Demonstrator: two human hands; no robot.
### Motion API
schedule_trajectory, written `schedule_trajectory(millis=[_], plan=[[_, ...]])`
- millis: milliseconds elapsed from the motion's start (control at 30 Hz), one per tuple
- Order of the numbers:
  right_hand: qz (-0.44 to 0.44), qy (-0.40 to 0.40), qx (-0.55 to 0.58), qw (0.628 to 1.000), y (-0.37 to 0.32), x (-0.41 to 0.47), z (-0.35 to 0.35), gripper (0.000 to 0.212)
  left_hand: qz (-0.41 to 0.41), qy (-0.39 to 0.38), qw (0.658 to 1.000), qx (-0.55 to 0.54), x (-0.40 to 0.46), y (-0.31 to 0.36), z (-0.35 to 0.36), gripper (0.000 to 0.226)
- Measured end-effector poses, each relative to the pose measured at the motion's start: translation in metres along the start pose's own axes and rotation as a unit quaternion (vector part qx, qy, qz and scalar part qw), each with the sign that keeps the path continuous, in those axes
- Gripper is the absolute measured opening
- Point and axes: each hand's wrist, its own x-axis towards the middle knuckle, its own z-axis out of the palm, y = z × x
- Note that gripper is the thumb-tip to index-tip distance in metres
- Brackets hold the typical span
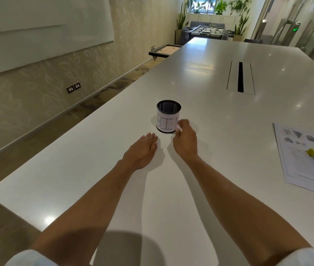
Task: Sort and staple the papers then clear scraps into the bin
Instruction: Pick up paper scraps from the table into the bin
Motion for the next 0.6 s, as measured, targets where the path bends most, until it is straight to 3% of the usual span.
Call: schedule_trajectory(millis=[133,200,333,400,500,600], plan=[[-0.060,-0.140,-0.098,0.984,0.006,-0.022,0.005,0.043,-0.001,-0.008,1.000,-0.008,-0.003,0.017,0.007,0.049],[-0.115,-0.188,-0.141,0.965,0.005,-0.026,0.006,0.040,0.000,-0.003,0.999,-0.041,-0.005,0.025,0.010,0.047],[-0.158,-0.240,-0.166,0.943,0.004,-0.024,0.000,0.026,-0.033,0.028,0.972,-0.229,-0.008,0.030,0.002,0.043],[-0.142,-0.254,-0.167,0.942,0.004,-0.022,-0.004,0.039,-0.078,0.033,0.953,-0.291,-0.010,0.024,-0.008,0.052],[-0.106,-0.261,-0.160,0.946,0.003,-0.019,-0.008,0.060,-0.075,-0.007,0.975,-0.208,-0.017,0.004,-0.023,0.072],[-0.120,-0.293,-0.166,0.934,-0.004,-0.018,-0.005,0.055,-0.052,-0.085,0.994,-0.035,-0.022,-0.019,-0.031,0.075]])
